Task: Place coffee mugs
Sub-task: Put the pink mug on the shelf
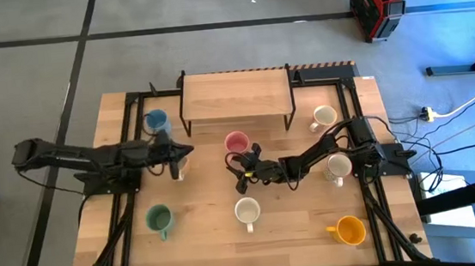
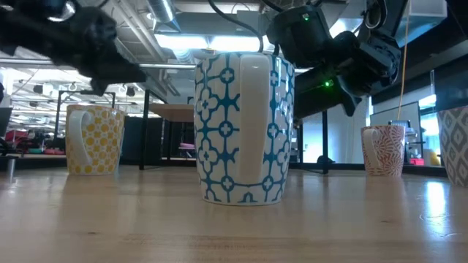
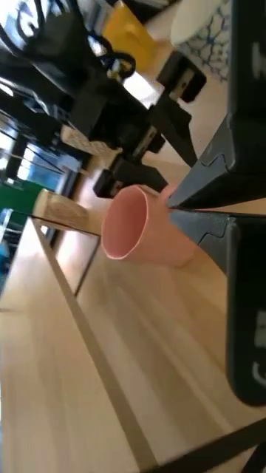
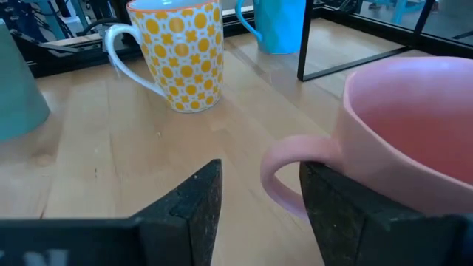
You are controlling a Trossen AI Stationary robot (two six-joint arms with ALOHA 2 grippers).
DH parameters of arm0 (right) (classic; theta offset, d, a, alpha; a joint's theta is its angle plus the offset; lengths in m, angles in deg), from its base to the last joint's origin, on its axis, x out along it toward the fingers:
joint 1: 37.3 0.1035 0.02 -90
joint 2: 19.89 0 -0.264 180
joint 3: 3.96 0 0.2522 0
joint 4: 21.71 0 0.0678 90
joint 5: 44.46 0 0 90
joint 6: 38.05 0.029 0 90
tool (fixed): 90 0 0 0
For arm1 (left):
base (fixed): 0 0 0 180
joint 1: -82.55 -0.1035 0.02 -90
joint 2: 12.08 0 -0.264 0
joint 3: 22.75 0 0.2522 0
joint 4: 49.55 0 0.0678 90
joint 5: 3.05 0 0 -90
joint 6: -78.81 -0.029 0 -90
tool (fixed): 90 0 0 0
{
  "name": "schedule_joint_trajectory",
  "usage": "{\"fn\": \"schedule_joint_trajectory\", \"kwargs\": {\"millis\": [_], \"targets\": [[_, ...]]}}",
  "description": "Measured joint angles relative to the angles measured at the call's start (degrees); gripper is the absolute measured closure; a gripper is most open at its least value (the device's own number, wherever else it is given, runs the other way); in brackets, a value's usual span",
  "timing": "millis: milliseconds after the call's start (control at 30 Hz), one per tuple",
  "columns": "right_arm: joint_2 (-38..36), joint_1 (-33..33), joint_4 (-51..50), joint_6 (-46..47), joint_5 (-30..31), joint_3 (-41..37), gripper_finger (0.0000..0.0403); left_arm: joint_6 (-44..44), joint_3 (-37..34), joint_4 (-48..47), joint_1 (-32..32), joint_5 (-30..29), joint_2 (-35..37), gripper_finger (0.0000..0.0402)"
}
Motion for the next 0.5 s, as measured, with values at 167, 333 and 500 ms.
{"fn": "schedule_joint_trajectory", "kwargs": {"millis": [167, 333, 500], "targets": [[-0.02, 0.01, -0.04, 0.0, -0.01, 0.0, 0.0228, -0.02, 6.48, -2.01, -1.84, 2.53, -12.55, 0.0392], [-0.04, 0.0, -0.04, 0.0, -0.02, 0.0, 0.0228, -0.33, 13.31, -8.21, -4.47, 4.9, -23.04, 0.0392], [-0.04, 0.02, -0.04, 0.0, -0.02, 0.0, 0.0228, -3.03, 18.93, -9.84, -7.54, 5.44, -31.49, 0.0392]]}}
